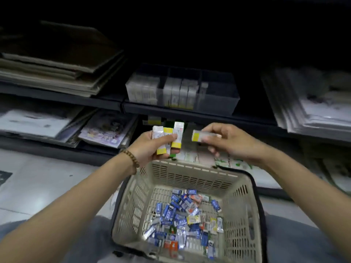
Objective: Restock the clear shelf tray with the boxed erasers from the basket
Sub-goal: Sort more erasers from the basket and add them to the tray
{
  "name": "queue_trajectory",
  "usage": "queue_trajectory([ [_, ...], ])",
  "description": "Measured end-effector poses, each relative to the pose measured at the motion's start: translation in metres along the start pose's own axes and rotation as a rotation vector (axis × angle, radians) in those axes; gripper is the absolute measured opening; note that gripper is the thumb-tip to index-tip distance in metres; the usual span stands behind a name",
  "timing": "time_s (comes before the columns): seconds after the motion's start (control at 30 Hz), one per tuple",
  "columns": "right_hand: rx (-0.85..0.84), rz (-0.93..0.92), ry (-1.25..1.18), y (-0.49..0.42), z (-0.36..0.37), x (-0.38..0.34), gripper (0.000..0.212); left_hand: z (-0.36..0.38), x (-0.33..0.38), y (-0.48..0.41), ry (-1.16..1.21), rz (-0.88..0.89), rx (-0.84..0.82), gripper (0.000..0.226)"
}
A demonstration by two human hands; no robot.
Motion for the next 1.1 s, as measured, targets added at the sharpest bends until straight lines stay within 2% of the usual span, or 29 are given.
queue_trajectory([
  [0.07,0.018,-0.064,0.092,0.0,-0.011,-0.025,0.009,0.011,0.021,-0.001,-0.021,0.019,-0.03,0.013],
  [0.13,0.054,-0.06,0.067,-0.005,-0.02,-0.036,0.011,0.023,0.035,-0.004,-0.059,0.039,-0.057,0.014],
  [0.27,0.154,-0.012,0.007,-0.016,-0.041,-0.042,0.031,0.051,0.054,-0.012,-0.224,0.112,-0.159,0.036],
  [0.37,0.233,0.03,-0.004,-0.021,-0.06,-0.04,0.04,0.068,0.061,-0.023,-0.259,0.117,-0.247,0.044],
  [0.57,0.211,0.023,-0.115,-0.035,-0.086,-0.037,0.022,0.076,0.071,-0.051,-0.264,0.086,-0.282,0.035],
  [0.67,0.179,0.034,-0.097,-0.048,-0.096,-0.041,0.02,0.077,0.078,-0.061,-0.24,0.091,-0.295,0.041],
  [0.8,0.276,-0.07,-0.074,-0.073,-0.119,-0.057,0.022,0.066,0.087,-0.077,-0.022,0.081,-0.218,0.033],
  [0.93,0.404,-0.132,0.153,-0.1,-0.146,-0.063,0.018,0.041,0.09,-0.086,0.075,0.058,-0.114,0.03],
  [1.1,0.328,-0.064,0.48,-0.132,-0.127,-0.039,0.026,0.03,0.088,-0.092,0.11,0.053,-0.106,0.031],
])
Point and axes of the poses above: each hand's wrist, its own y-axis away from the middle knuckle, its own z-axis out of the palm, x = y × z, the point moved 7 cm from there along -y, towards the middle knuckle, and after that the axes turned 3 degrees about y, right-handed, at the moved point
